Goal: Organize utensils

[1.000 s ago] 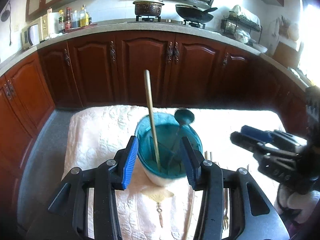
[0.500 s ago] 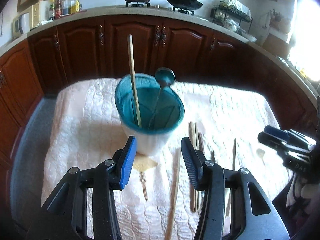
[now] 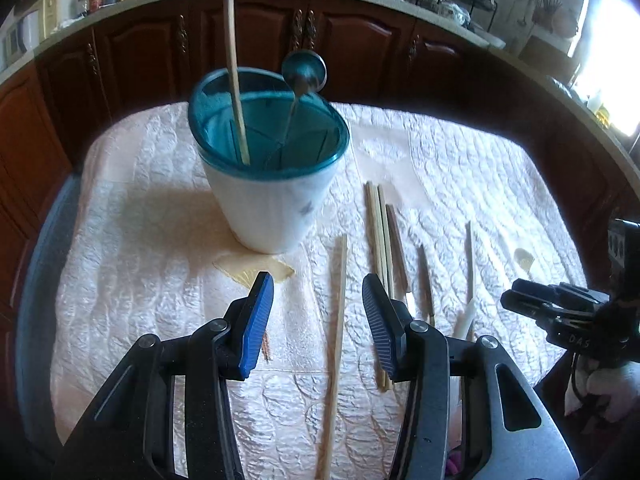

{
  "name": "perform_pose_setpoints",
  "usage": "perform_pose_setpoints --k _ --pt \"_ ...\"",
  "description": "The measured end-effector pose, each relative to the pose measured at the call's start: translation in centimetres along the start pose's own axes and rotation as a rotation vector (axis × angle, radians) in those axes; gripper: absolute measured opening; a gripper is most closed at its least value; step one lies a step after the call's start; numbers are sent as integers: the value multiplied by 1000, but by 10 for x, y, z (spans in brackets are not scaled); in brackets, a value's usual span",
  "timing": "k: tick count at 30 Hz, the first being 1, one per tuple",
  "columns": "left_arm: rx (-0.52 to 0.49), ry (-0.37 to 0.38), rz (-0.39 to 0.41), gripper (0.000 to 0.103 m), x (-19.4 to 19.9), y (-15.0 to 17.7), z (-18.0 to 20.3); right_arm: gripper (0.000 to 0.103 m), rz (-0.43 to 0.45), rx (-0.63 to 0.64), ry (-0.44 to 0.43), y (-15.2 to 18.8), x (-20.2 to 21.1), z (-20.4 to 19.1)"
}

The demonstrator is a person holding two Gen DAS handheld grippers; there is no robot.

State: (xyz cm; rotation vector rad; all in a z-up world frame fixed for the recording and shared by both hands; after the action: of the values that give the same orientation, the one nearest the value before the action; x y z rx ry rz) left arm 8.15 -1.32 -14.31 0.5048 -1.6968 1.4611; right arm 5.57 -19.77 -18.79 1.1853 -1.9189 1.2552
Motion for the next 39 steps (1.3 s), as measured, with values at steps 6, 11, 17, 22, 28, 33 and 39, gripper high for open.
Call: perform_pose_setpoints --k 6,11,17,22,28,33,39 --pt "-26 0 -48 46 -17 11 7 26 -70 -27 -34 16 -20 2" --pt "-22 6 -72 46 -24 15 6 24 -117 0 -82 25 -27 -14" --pt "-23 1 -67 46 -25 14 4 24 -218 0 -158 41 -38 -31" --pt "-17 3 -73 46 -27 15 2 24 -254 -9 -159 50 -46 -33" --pt "-16 7 -78 46 -31 16 4 24 -216 -90 -130 35 -48 -20" --pt "-24 15 -94 46 -41 15 10 25 -167 -145 -118 17 -54 -11" --pt "-23 36 -154 45 -65 25 19 25 -132 -139 -121 8 -61 -15"
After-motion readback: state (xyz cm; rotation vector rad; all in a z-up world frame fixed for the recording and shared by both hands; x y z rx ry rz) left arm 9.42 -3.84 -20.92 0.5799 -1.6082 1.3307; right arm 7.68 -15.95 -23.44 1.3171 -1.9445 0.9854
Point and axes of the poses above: each gripper's, at about its wrist camera, not at the fingertips, and x roughly against the way its jaws point, z to its right, y to its underside, the point moved 9 cm from there along -x, roughly the way its jaws point, and after that the axes turned 13 degrees about -x, right-handed, at the moved point
